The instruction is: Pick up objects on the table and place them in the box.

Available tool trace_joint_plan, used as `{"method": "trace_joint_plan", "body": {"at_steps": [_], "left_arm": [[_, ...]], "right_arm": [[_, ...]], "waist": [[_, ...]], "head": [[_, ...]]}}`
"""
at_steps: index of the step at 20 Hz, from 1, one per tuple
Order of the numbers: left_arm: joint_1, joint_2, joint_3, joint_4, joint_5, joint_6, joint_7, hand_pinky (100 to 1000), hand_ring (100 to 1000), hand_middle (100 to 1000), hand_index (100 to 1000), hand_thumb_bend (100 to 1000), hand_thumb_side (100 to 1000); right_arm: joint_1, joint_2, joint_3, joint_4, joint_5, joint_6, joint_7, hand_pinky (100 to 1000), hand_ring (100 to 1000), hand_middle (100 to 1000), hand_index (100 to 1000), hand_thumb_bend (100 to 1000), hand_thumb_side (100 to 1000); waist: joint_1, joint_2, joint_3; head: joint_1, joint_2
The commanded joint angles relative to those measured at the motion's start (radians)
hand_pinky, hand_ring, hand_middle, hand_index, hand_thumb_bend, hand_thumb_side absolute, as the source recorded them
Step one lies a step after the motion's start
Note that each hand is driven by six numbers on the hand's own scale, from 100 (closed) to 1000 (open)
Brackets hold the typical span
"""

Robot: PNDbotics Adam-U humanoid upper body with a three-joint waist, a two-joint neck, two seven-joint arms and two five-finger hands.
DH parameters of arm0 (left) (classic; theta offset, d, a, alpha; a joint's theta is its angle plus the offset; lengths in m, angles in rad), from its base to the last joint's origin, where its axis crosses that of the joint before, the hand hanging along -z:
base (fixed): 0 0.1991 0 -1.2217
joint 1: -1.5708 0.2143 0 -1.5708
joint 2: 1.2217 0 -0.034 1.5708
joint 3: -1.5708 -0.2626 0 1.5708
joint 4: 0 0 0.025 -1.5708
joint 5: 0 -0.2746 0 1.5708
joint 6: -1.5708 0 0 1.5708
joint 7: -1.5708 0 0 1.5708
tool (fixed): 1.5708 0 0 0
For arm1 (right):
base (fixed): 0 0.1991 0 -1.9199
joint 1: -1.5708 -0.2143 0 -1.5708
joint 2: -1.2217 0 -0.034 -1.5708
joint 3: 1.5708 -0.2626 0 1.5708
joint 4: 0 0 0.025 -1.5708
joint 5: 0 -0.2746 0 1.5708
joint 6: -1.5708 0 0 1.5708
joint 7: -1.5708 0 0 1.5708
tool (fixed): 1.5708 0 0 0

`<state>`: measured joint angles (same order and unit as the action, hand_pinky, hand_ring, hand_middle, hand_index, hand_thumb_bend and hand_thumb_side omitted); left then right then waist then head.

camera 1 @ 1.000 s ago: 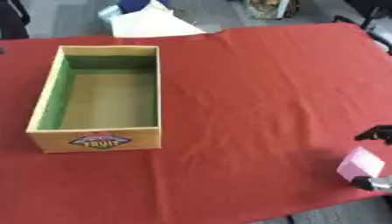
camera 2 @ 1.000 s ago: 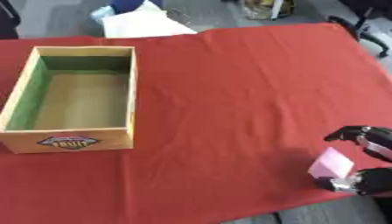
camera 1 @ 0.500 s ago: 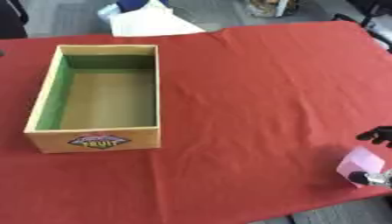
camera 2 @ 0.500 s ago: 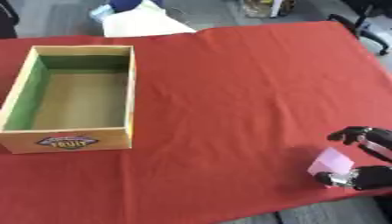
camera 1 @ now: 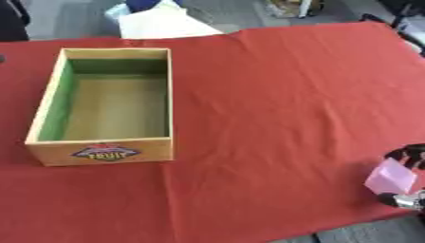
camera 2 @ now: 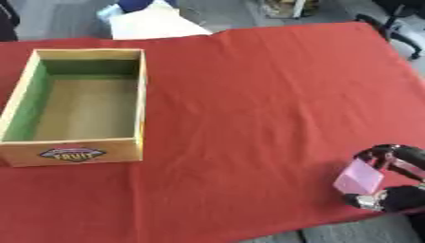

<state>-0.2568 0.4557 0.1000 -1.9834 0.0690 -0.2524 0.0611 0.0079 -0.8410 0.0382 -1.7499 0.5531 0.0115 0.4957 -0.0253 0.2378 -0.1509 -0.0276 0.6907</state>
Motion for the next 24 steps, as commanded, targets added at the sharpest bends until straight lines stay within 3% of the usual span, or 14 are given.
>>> {"method": "trace_joint_plan", "body": {"at_steps": [1, 6, 11, 12, 13, 14, 15, 17, 24], "left_arm": [[-0.011, 0.01, 0.0, -0.017, -0.002, 0.0, -0.005, 517, 655, 593, 798, 100, 787], [-0.011, 0.008, 0.0, -0.017, -0.001, 0.001, -0.006, 517, 655, 593, 796, 100, 788], [-0.013, 0.007, -0.001, -0.017, -0.002, 0.002, -0.007, 518, 657, 594, 796, 100, 786], [-0.013, 0.007, 0.0, -0.017, -0.002, 0.002, -0.007, 518, 657, 594, 796, 100, 786], [-0.013, 0.007, -0.001, -0.017, -0.002, 0.002, -0.008, 518, 657, 594, 795, 100, 786], [-0.013, 0.006, -0.001, -0.017, -0.002, 0.003, -0.008, 518, 657, 594, 795, 100, 786], [-0.013, 0.006, -0.001, -0.017, -0.002, 0.003, -0.009, 518, 658, 594, 795, 100, 786], [-0.013, 0.006, -0.001, -0.017, -0.003, 0.004, -0.01, 518, 658, 593, 795, 100, 785], [-0.015, 0.004, 0.0, -0.017, -0.001, 0.006, -0.012, 519, 660, 593, 794, 100, 783]], "right_arm": [[-0.012, -0.022, -0.007, 0.005, -0.003, 0.004, 0.002, 730, 719, 760, 888, 559, 632], [-0.018, -0.02, -0.007, 0.017, -0.005, 0.02, -0.019, 713, 684, 724, 869, 513, 607], [-0.022, -0.018, -0.001, 0.007, -0.016, 0.024, -0.052, 704, 656, 674, 825, 388, 544], [-0.023, -0.019, 0.0, 0.006, -0.017, 0.025, -0.057, 704, 656, 671, 821, 358, 532], [-0.022, -0.019, 0.0, 0.005, -0.018, 0.025, -0.061, 707, 658, 665, 814, 275, 466], [-0.022, -0.019, 0.001, 0.004, -0.02, 0.025, -0.063, 708, 659, 664, 814, 262, 456], [-0.022, -0.019, 0.001, 0.003, -0.024, 0.025, -0.065, 711, 661, 659, 811, 179, 442], [-0.022, -0.019, -0.001, -0.001, -0.031, 0.028, -0.073, 711, 660, 657, 807, 106, 498], [-0.023, -0.021, -0.002, -0.026, -0.064, 0.034, -0.089, 702, 648, 648, 804, 100, 403]], "waist": [[0.0, -0.01, 0.001], [0.0, -0.009, 0.002], [0.0, -0.008, 0.005], [0.0, -0.008, 0.005], [0.0, -0.007, 0.006], [-0.001, -0.007, 0.006], [-0.001, -0.007, 0.006], [-0.002, -0.007, 0.006], [-0.006, -0.011, 0.008]], "head": [[-0.003, -0.013], [-0.005, -0.014], [-0.006, -0.014], [-0.006, -0.014], [-0.006, -0.013], [-0.006, -0.013], [-0.006, -0.013], [-0.006, -0.012], [-0.006, -0.015]]}}
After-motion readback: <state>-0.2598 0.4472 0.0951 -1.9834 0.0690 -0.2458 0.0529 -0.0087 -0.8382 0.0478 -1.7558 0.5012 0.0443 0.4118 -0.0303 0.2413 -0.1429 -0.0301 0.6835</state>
